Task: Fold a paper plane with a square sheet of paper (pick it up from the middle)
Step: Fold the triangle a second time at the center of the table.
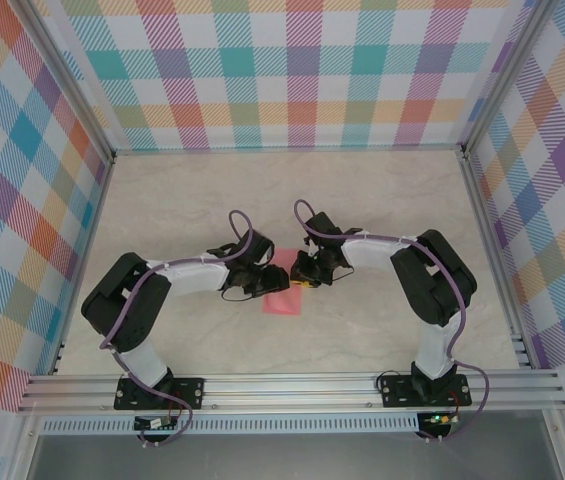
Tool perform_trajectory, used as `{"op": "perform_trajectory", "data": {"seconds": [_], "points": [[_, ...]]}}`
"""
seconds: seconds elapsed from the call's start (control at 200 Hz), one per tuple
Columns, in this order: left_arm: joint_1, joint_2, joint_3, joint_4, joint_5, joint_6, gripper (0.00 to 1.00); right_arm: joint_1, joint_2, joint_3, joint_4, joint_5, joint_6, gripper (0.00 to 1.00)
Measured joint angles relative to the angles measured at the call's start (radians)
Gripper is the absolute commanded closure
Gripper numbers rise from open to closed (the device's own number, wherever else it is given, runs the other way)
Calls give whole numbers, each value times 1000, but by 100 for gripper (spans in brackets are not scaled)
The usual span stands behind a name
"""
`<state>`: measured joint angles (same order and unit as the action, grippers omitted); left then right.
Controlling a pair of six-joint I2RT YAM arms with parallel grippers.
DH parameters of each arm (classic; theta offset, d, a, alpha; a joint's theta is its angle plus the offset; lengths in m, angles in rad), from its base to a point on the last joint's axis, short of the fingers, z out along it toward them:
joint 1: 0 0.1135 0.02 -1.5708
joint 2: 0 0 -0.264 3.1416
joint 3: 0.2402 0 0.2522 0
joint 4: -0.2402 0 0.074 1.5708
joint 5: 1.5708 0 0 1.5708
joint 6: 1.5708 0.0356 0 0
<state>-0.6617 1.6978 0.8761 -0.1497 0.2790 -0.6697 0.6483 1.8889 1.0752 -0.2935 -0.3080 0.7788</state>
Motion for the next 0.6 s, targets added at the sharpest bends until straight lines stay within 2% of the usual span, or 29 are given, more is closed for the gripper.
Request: {"op": "perform_trajectory", "data": {"seconds": [0.28,0.6], "points": [[19,1,-1,42,43,15,57,0,0,0,0,0,0,80],[21,-82,-127,92,116,5,62,0,2,0,3,-4,0,80]]}}
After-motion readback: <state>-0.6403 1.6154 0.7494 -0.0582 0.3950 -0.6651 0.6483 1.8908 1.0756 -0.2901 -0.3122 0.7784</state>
